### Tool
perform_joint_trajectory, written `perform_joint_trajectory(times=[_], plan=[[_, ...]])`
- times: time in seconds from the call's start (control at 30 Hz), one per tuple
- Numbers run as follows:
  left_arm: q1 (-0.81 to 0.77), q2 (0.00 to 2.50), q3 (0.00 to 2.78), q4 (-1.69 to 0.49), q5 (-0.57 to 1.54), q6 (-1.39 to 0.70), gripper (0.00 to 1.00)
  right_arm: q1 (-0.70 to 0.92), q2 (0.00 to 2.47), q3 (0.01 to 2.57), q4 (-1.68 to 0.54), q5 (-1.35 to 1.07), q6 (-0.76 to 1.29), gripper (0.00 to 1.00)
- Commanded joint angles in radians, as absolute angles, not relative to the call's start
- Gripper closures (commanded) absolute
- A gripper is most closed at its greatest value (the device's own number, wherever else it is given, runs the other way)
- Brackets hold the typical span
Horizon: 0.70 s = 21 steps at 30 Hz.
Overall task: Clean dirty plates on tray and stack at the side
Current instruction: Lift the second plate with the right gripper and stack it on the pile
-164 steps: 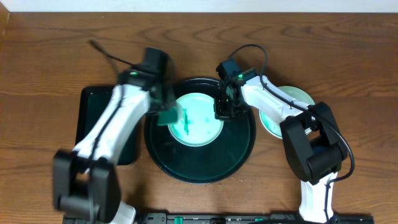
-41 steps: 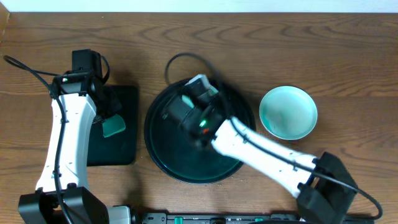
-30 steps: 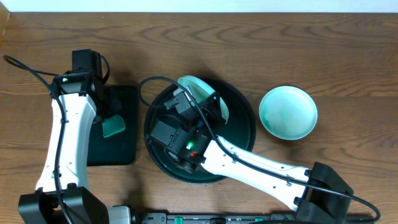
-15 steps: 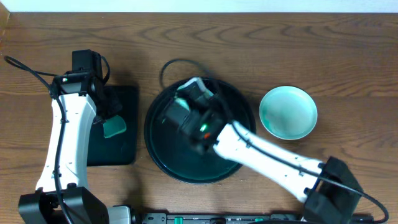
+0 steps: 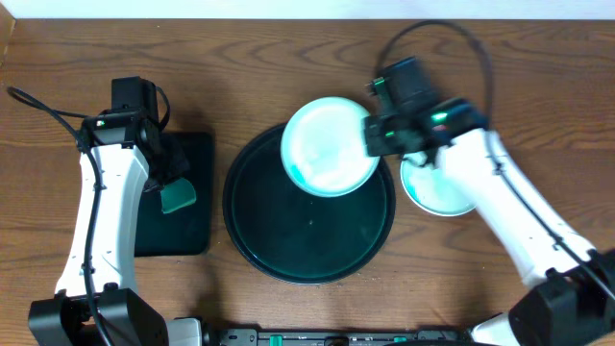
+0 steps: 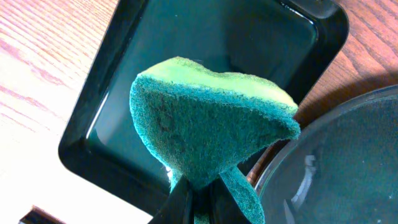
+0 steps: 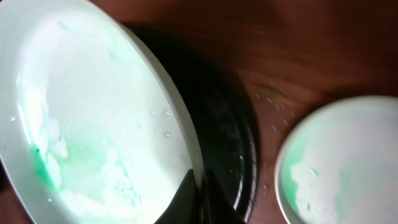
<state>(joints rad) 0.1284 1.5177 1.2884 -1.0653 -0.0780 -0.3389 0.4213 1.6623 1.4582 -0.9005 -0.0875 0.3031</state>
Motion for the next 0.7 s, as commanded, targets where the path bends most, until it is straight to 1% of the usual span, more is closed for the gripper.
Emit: perform_joint_trajectory(times=[0.0, 0.1, 0.3, 0.47, 0.67], plan=[[0.133, 1.523, 1.279, -1.066, -0.075, -0.322, 0.93, 0.271, 1.628, 1.472, -0.942, -0.305, 0.317, 0.99], [0.133, 1.523, 1.279, -1.066, -0.075, -0.322, 0.93, 0.148, 1.628, 1.472, -0.990, -0.287, 0.313, 0.99], [0.133, 1.523, 1.279, -1.066, -0.075, -0.322, 0.93, -0.033, 1.629, 1.447, -1.041, -0.093, 0.320, 0.99], [0.133, 1.523, 1.279, -1.065, -0.075, -0.322, 0.93, -0.119, 1.629, 1.354, -1.023, -0.026, 0.355, 0.99], [0.133, 1.523, 1.279, -1.065, -0.075, -0.322, 0.93, -0.163, 1.629, 1.176, -0.874, -0.026, 0.363, 0.99]])
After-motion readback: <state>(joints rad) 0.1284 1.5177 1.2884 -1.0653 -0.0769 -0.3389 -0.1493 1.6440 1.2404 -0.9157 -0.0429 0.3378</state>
